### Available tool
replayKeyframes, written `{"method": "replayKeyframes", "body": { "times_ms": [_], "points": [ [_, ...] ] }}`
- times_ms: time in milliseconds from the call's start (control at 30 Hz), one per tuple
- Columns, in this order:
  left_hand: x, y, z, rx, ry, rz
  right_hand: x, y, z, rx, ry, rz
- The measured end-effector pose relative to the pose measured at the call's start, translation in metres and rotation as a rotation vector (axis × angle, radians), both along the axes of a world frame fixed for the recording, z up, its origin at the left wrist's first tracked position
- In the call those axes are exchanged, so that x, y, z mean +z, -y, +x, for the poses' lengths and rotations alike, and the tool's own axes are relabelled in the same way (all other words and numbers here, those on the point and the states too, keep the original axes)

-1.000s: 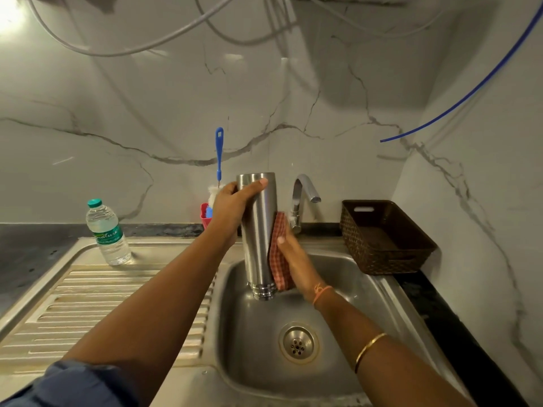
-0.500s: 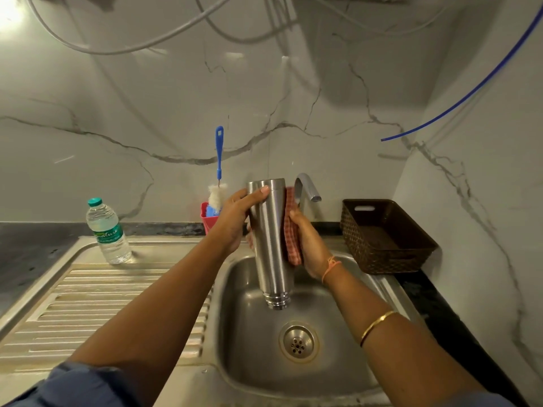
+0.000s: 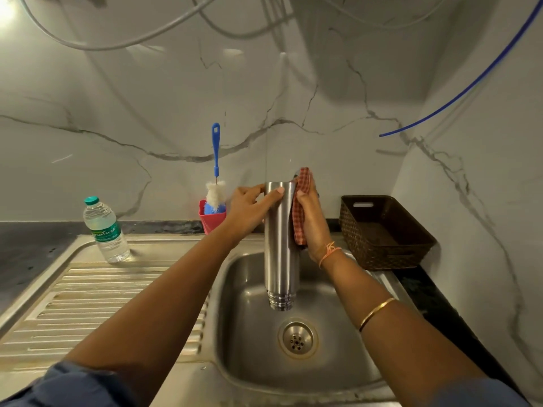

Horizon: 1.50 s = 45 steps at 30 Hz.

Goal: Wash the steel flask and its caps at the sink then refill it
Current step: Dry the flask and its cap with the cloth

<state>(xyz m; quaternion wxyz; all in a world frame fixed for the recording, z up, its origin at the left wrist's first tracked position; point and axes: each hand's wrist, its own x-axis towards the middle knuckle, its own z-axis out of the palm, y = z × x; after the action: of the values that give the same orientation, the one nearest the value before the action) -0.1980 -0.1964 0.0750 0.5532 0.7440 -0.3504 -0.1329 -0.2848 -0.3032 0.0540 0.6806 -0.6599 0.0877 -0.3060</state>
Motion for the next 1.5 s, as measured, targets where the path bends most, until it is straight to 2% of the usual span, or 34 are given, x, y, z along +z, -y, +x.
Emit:
{"method": "replayKeyframes", "body": {
  "times_ms": [167,433,667,733,833,967,1067,1133,1233,1400,1500],
  "points": [
    [-0.002,-0.005,-0.004,-0.045,-0.033,-0.009,0.008,-0.004,0.000,-0.024,0.001,-0.181],
    [-0.004,-0.003,-0.006,0.052,-0.076,-0.147,-0.011,-0.016,-0.008,0.047,-0.028,-0.035],
    [-0.002,0.000,-0.001,0.127,-0.365,-0.318,-0.032,-0.040,-0.014,0.114,-0.069,-0.057],
    [-0.005,0.002,0.001,0.143,-0.350,-0.288,-0.036,-0.042,-0.015,0.111,-0.080,-0.044],
    [-0.006,0.003,0.003,0.181,-0.231,-0.205,-0.033,-0.041,-0.011,-0.002,-0.070,-0.117],
    [0.000,-0.001,-0.002,0.061,-0.137,-0.085,-0.016,-0.027,-0.002,-0.093,-0.075,-0.229],
    [-0.002,-0.002,-0.007,-0.049,-0.239,-0.158,0.006,-0.016,0.004,-0.069,-0.024,-0.263],
    [-0.003,-0.001,-0.008,-0.024,-0.340,-0.253,0.016,-0.013,0.004,-0.023,-0.030,-0.289],
    [0.001,0.000,-0.011,0.041,-0.385,-0.328,0.009,-0.013,-0.005,0.050,-0.073,-0.268],
    [0.009,-0.002,-0.001,0.231,-0.510,-0.429,-0.038,-0.018,-0.028,0.163,-0.190,-0.330],
    [0.009,-0.006,0.006,0.330,-0.564,-0.461,-0.064,-0.023,-0.037,0.124,-0.249,-0.449]
  ]
}}
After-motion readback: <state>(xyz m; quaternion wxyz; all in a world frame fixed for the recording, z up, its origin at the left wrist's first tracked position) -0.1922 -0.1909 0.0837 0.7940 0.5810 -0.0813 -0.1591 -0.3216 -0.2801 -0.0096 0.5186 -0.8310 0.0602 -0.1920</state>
